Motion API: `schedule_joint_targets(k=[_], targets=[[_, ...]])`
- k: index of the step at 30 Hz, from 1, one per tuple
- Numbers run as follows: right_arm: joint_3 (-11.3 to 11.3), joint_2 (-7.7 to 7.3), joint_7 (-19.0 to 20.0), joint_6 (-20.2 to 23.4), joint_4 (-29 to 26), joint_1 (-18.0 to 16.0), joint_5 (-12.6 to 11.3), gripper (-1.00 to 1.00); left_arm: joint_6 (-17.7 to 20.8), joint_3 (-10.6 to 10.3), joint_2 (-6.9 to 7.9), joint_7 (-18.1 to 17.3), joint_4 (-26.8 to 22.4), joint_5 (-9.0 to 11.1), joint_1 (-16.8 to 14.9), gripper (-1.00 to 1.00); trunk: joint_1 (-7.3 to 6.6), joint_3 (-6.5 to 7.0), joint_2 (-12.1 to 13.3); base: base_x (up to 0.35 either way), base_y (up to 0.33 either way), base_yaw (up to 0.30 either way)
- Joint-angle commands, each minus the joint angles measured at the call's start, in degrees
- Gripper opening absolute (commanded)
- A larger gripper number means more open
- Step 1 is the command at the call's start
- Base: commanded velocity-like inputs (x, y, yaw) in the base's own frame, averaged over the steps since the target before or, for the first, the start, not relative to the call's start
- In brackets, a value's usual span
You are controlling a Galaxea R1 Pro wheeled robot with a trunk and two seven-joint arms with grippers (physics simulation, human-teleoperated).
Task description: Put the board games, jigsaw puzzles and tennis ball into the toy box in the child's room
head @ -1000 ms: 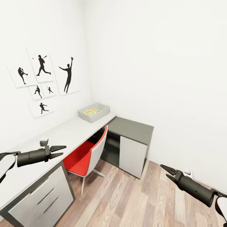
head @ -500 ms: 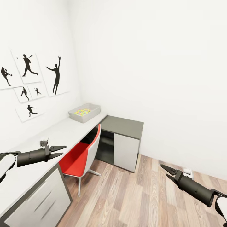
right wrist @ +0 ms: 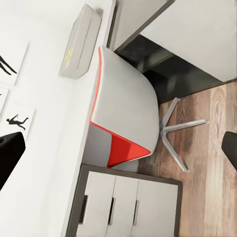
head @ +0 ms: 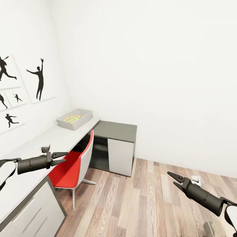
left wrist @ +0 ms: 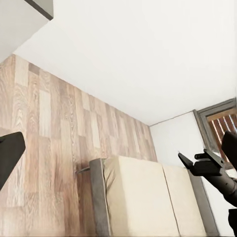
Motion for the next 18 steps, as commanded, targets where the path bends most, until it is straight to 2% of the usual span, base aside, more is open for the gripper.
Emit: schedule_joint_targets(k=[1, 11, 18], targets=[[-0.07, 0.01, 0.48, 0.28, 0.01, -0.07, 0.46, 1.00, 0.13, -0.07, 0.08, -0.39, 0.03, -0.09, -0.06, 1.00, 0.03, -0.12, -0.12, -0.006, 0.006, -0.279], [-0.06, 0.01, 0.48, 0.27, 0.01, -0.07, 0.46, 1.00, 0.10, -0.07, 0.43, -1.17, 0.04, -0.14, -0.06, 1.00, 0.03, -0.12, -0.12, -0.067, 0.002, -0.272], [0.02, 0.02, 0.48, 0.24, 0.01, -0.07, 0.46, 1.00, 0.12, -0.07, 0.58, -1.29, 0.04, -0.03, -0.06, 1.00, 0.03, -0.12, -0.12, -0.031, 0.000, -0.090]])
